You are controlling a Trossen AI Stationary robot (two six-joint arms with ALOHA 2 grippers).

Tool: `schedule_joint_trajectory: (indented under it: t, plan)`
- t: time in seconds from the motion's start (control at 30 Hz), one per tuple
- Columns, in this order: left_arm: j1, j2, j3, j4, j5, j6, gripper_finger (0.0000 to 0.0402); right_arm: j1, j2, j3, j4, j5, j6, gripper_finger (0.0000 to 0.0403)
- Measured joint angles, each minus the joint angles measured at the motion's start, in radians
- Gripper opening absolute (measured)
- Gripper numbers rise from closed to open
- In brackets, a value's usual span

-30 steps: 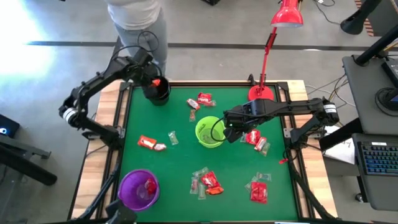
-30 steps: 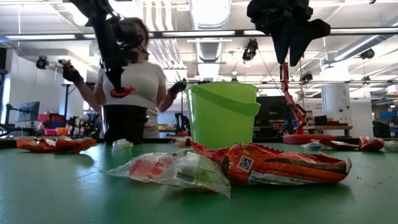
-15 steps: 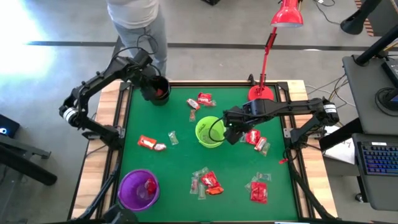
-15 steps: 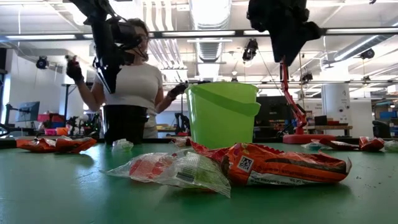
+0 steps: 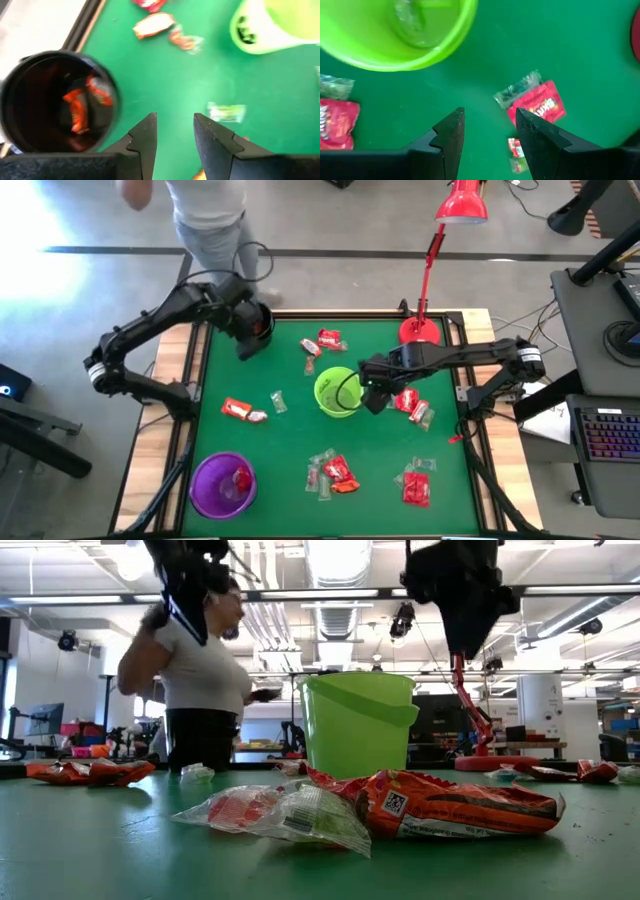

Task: Sort candy
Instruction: Put the red candy into the violet bucket

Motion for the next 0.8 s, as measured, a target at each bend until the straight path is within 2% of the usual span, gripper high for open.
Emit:
schedule_joint_trajectory:
  t: [0.17, 0.3, 0.5, 0.6, 0.8]
  plan:
    - [-0.108, -0.033, -0.015, -0.003, -0.006, -0.099, 0.0109, 0.004, 0.000, -0.086, -0.015, 0.000, 0.122, 0.0169]
    - [-0.174, -0.046, -0.017, -0.001, -0.024, -0.115, 0.0109, 0.005, 0.000, -0.147, -0.014, -0.002, 0.171, 0.0169]
    - [-0.193, -0.035, -0.018, 0.005, -0.253, -0.113, 0.0109, -0.028, 0.000, -0.207, 0.049, 0.081, 0.213, 0.0169]
    - [-0.191, -0.021, -0.019, 0.008, -0.338, -0.112, 0.0109, -0.078, 0.000, -0.208, 0.071, 0.088, 0.217, 0.0169]
    - [-0.188, 0.000, -0.019, 0.036, -0.361, -0.093, 0.0109, -0.158, 0.000, -0.165, 0.051, 0.037, 0.248, 0.0169]
